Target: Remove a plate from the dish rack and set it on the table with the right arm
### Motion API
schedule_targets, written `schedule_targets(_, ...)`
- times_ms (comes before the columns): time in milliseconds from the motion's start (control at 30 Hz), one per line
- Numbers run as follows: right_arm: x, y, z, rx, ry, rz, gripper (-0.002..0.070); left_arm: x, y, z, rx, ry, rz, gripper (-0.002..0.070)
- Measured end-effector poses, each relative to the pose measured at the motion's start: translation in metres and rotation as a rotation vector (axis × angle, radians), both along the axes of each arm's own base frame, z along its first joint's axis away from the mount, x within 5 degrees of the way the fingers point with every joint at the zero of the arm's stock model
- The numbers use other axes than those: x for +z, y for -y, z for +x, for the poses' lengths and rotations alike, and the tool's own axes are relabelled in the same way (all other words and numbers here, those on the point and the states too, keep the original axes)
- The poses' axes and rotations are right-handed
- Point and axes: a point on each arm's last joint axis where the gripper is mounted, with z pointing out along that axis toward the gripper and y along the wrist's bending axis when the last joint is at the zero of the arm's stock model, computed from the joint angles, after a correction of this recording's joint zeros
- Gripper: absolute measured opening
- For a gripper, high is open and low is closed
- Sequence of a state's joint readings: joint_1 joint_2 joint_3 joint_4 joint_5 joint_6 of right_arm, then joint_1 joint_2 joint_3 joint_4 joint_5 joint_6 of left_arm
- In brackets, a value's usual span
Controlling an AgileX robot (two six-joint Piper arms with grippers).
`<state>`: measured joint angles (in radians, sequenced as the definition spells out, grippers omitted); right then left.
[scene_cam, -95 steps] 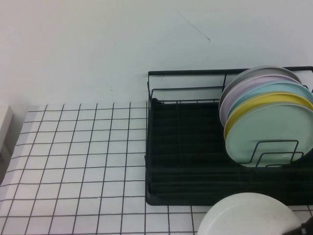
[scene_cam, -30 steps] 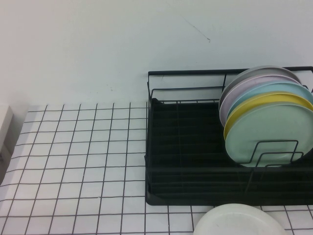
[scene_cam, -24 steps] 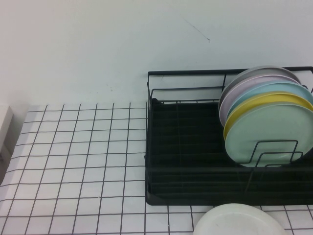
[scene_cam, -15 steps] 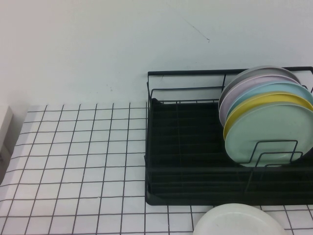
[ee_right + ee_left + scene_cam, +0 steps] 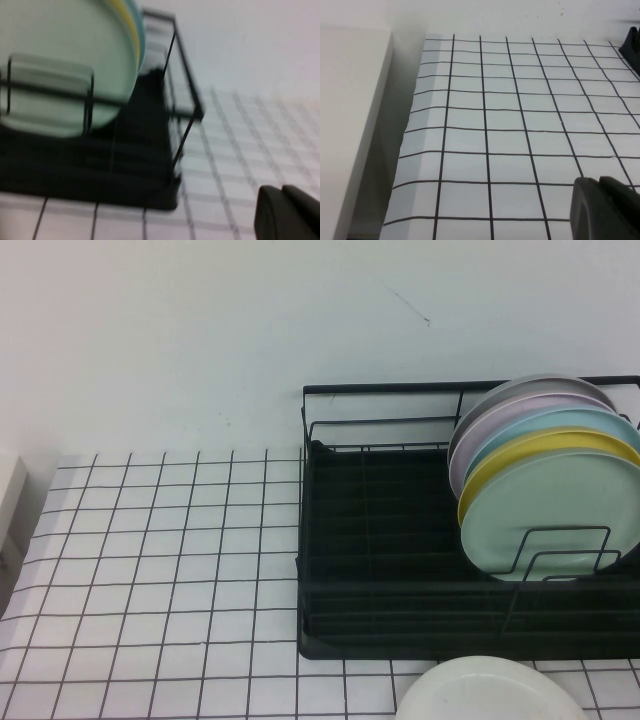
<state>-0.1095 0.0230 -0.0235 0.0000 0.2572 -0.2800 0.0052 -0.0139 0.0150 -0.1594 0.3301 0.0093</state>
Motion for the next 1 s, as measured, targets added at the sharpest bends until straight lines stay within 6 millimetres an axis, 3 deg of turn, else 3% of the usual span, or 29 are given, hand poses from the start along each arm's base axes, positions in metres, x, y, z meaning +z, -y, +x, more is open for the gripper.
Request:
schedule_targets(167, -0.021, -0.002, -0.003, 0.006, -0.079, 0.061, -0.0002, 0.0, 0.0, 0.0, 0.0, 0.0, 0.0, -0.0003)
schedule_targets(1000, -0.022, -0.002, -0.003, 0.009, -0.084, 0.086, -0.0002, 0.0, 0.0, 0.0, 0.0, 0.0, 0.0, -0.0003)
